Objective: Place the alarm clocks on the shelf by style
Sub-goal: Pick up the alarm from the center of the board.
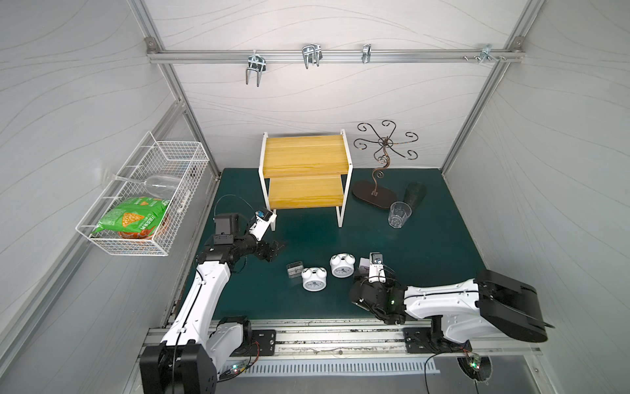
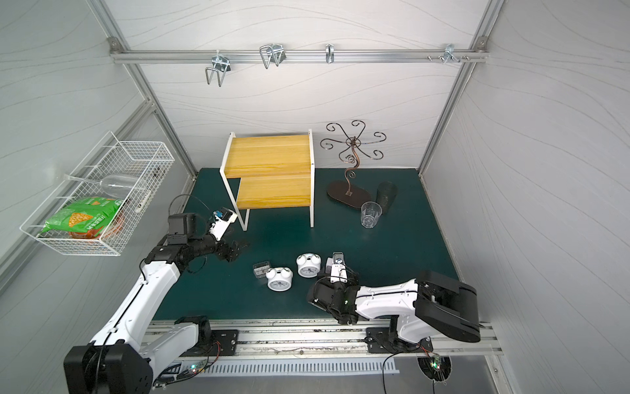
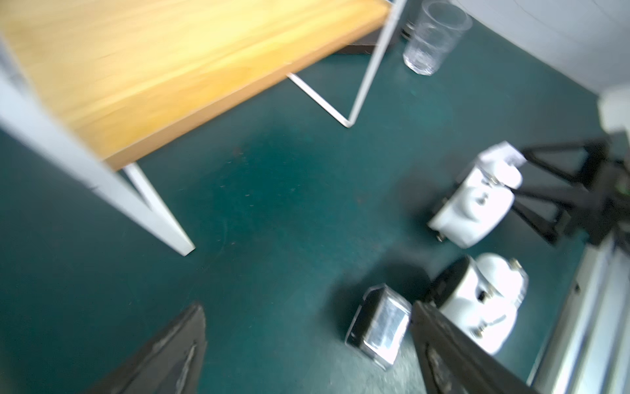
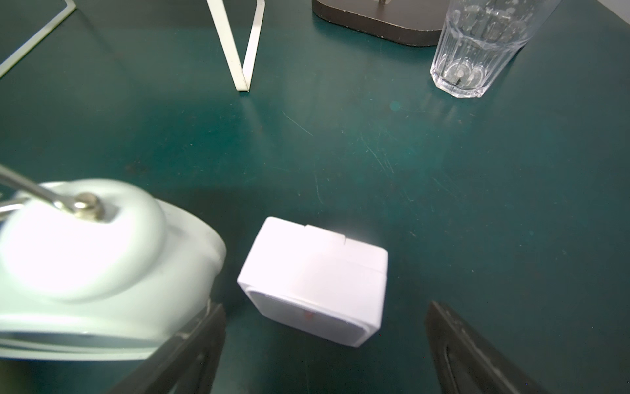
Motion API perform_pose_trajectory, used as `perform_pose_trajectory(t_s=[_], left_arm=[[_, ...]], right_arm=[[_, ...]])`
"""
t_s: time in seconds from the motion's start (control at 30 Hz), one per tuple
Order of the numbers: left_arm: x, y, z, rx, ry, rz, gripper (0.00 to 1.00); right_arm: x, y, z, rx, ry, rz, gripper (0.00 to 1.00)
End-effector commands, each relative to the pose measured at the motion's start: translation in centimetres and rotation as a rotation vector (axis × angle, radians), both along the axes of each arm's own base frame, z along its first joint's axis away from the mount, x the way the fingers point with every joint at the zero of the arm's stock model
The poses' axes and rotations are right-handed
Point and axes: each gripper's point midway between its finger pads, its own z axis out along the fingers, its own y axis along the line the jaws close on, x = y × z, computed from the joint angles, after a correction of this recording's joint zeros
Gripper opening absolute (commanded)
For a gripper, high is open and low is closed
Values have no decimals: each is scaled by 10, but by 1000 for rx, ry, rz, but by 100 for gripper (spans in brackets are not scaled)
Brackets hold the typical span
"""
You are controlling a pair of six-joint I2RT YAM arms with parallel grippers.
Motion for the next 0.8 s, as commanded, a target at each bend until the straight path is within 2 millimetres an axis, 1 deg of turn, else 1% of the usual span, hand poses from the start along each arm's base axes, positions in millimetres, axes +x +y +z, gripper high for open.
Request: perform_pose_trajectory(t_s=[0.0, 0.1, 0.17, 0.37, 0.6, 0.77], left_arm=[[-32, -18, -3, 41, 21, -193, 96], [-47, -28, -9, 59, 42, -279, 96], [-52, -31, -12, 61, 51, -302, 95], [-65, -41, -8, 33, 75, -366, 95], [-74, -48, -24, 109, 117, -409, 95], [-76, -50, -27, 111, 126, -409, 95]], right_arm=[[3, 1, 1, 3, -42, -10, 95], [4, 0, -2, -2, -54, -18, 94], [5, -1, -4, -1, -64, -24, 94], [7, -5, -11, 6, -87, -48, 94], [8, -3, -22, -9, -90, -43, 90], [9, 1, -27, -29, -88, -39, 86]])
